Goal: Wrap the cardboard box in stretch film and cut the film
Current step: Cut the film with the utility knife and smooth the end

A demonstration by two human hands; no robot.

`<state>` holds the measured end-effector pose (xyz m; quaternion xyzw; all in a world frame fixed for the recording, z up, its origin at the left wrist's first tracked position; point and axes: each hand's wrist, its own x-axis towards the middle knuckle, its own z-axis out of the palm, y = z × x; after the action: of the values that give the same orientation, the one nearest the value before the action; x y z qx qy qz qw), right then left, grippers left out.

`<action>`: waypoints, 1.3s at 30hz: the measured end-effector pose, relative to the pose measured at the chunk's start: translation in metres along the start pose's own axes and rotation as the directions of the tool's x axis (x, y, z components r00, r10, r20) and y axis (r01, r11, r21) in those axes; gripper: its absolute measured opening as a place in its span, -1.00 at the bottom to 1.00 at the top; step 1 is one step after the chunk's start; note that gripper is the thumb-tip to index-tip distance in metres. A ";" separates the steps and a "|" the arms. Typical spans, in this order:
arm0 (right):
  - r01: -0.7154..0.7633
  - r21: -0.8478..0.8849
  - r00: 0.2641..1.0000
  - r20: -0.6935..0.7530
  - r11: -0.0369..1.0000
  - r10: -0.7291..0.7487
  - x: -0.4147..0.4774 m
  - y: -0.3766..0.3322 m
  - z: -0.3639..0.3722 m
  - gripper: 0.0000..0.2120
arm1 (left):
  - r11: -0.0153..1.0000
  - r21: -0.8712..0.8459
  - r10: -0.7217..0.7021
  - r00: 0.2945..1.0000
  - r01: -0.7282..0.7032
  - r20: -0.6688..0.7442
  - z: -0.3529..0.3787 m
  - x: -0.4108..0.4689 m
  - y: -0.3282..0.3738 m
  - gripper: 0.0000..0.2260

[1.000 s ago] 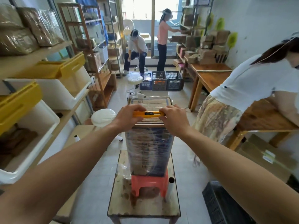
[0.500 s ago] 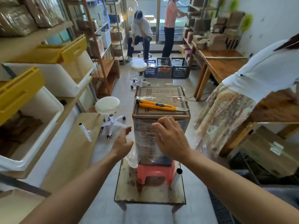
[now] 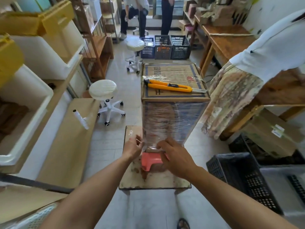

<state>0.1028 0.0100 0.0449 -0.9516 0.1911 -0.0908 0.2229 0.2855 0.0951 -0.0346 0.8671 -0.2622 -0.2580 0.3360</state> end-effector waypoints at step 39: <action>-0.335 0.083 0.896 0.337 0.939 0.290 -0.002 -0.009 0.077 -0.87 | 0.700 0.629 0.292 0.939 -0.338 0.180 -0.024 -0.017 -0.032 -0.88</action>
<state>0.1234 0.0481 -0.0195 -0.8926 0.2964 0.0883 0.3281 0.2971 0.1372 -0.0375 0.8623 -0.4905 -0.1179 0.0440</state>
